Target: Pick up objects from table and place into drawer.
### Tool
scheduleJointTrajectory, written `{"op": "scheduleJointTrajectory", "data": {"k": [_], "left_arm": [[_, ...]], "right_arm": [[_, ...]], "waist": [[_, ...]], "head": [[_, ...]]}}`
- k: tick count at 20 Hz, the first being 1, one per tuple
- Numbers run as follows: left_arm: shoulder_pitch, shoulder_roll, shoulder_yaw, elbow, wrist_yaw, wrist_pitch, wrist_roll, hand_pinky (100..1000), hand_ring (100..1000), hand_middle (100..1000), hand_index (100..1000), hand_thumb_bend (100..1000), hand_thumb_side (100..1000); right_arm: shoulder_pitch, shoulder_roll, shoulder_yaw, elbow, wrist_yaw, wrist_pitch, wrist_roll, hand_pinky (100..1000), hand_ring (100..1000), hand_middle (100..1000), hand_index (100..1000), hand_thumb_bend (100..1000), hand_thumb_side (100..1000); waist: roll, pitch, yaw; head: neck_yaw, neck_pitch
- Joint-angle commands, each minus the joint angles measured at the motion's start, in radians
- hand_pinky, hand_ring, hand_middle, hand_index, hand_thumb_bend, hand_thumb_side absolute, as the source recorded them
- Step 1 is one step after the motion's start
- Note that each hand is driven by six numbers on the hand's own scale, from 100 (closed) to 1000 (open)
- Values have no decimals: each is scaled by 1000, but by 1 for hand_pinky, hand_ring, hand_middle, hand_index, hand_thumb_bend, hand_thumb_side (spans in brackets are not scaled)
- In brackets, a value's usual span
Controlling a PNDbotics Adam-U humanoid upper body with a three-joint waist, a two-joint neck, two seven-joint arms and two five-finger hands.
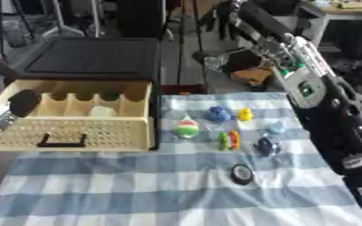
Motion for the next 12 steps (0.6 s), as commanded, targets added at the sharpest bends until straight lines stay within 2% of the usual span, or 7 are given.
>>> {"op": "scheduleJointTrajectory", "data": {"k": [1,8,12], "left_arm": [[3,68,-12,-18,17,-13,-29,100,100,100,659,698,1000],[35,150,-79,-18,112,-52,-119,100,100,100,663,644,1000],[54,184,-116,-18,152,-66,-205,100,100,100,669,635,1000]], "right_arm": [[12,-54,-35,-51,-31,31,-5,288,417,542,742,382,552],[69,-71,-76,-50,-56,72,-4,275,402,527,735,370,553],[80,-71,-85,-42,-62,80,-1,273,399,524,733,367,553]], "waist": [[7,-16,-3],[17,-19,-7],[20,-21,-7]], "head": [[10,5],[20,13],[23,16]]}}
